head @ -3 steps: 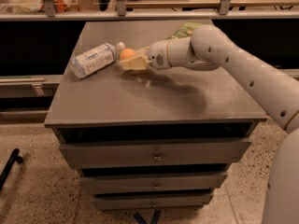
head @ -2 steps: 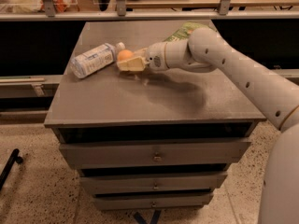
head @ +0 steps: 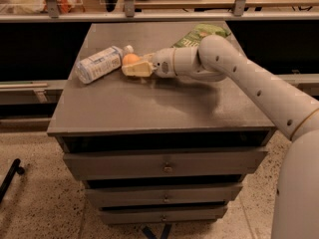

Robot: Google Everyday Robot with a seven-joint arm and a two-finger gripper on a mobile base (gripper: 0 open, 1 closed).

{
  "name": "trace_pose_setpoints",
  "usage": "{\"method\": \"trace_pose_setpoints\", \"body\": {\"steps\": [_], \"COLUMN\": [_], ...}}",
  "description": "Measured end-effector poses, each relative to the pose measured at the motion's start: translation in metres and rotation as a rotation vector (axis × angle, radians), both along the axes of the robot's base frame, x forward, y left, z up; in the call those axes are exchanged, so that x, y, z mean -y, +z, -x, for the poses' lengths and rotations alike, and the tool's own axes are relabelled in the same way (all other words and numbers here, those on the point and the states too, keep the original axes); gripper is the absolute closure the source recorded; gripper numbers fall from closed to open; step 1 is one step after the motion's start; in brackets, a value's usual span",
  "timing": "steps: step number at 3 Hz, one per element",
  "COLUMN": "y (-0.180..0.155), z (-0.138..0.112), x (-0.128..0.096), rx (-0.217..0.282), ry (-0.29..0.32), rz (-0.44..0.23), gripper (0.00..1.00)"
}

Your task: Move orange near blue plastic bottle

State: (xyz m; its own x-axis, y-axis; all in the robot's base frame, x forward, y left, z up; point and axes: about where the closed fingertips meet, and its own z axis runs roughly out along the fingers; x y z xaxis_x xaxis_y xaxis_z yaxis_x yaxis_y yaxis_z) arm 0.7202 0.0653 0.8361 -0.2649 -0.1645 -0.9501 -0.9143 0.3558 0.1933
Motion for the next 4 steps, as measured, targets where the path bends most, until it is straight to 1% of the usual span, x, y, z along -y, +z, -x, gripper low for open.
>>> {"method": "trace_pose_setpoints", "body": {"steps": [1, 2, 3, 4], "y": [0.0008, 0.0039, 0.0056, 0.0063], "z": [0.0007, 0.0006, 0.0015, 0.0023], "x": [-0.0001, 0.0014, 0.0027, 0.0034], "rx": [-0.003, 0.009, 0.013, 0.014], "ry": [-0.001, -0.002, -0.002, -0.004], "rz": [-0.014, -0.013, -0.013, -0.013], "gripper": [0.35, 0.12, 0.0, 0.0]}}
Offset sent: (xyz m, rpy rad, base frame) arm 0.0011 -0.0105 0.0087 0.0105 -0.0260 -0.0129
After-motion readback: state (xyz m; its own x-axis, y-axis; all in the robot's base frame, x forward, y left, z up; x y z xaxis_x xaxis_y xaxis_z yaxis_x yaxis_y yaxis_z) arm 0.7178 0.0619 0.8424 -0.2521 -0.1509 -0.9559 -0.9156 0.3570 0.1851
